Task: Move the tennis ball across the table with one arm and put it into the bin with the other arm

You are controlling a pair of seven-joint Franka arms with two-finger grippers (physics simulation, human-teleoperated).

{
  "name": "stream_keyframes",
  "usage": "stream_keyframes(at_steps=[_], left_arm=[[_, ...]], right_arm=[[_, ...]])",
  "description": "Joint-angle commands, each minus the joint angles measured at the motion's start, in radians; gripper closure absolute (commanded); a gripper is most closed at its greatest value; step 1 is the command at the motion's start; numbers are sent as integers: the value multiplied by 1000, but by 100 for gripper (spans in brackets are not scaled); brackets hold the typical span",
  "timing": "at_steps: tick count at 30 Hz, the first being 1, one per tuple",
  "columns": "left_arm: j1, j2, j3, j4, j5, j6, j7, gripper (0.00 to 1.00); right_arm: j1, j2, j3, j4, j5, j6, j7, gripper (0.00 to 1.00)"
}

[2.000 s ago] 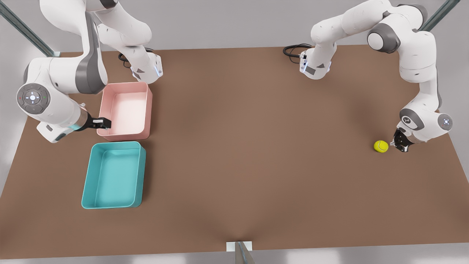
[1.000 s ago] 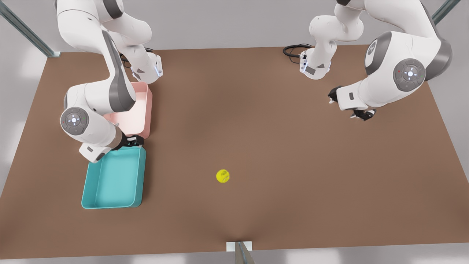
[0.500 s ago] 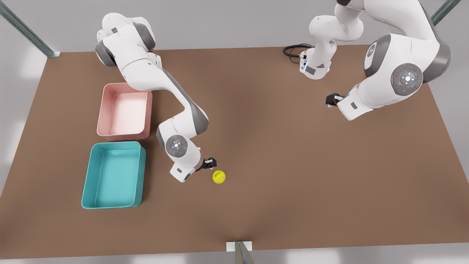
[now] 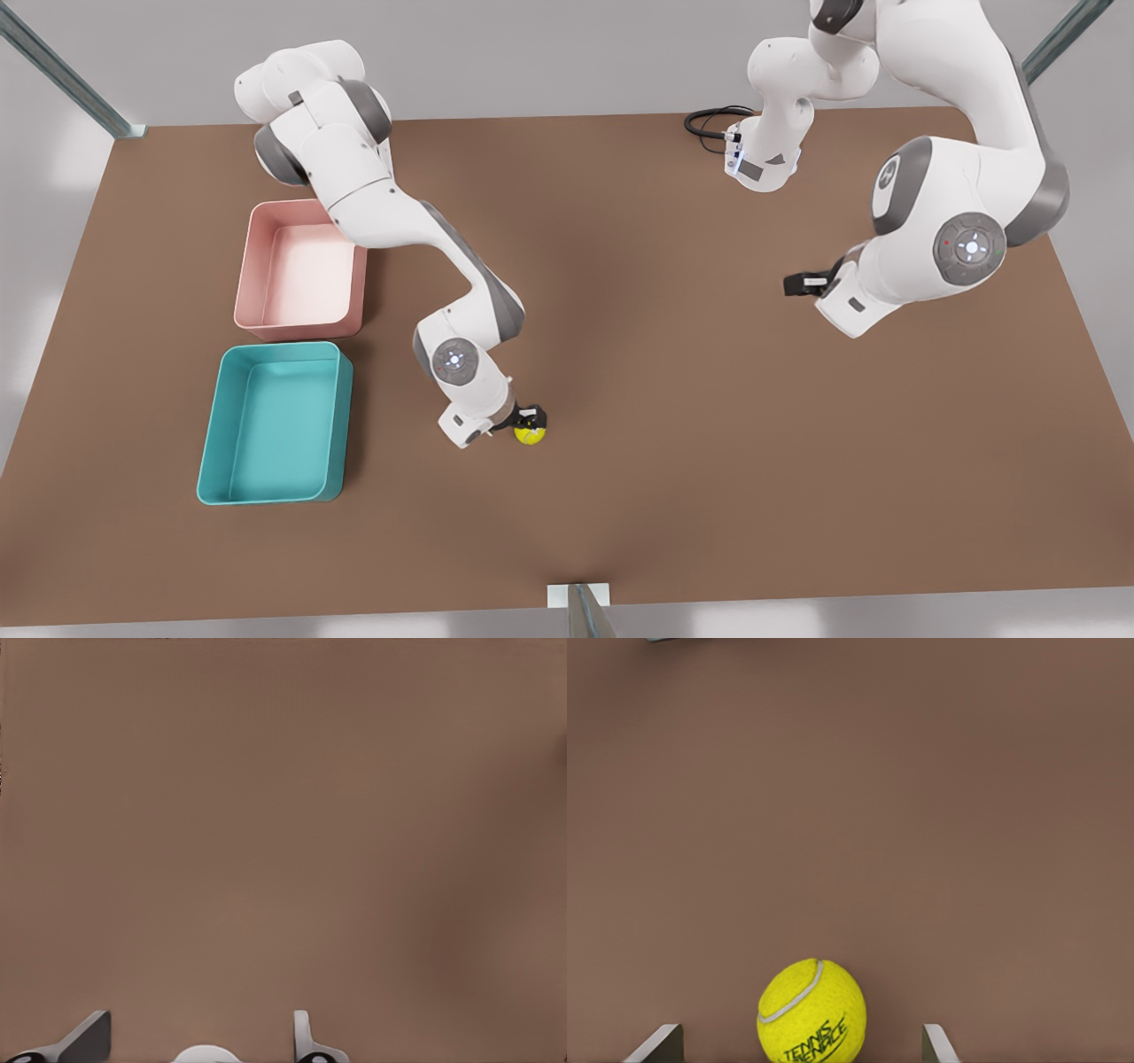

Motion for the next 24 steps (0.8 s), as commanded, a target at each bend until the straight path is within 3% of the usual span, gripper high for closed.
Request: stream_keyframes(at_steps=[1, 24], left_arm=[[6, 1, 0, 1, 0, 31, -139, 0], [20, 16, 0, -7, -4, 28, -139, 0]], right_arm=[[5, 2, 1, -2, -10, 34, 131, 0], [38, 111, -1, 7, -56, 102, 134, 0]])
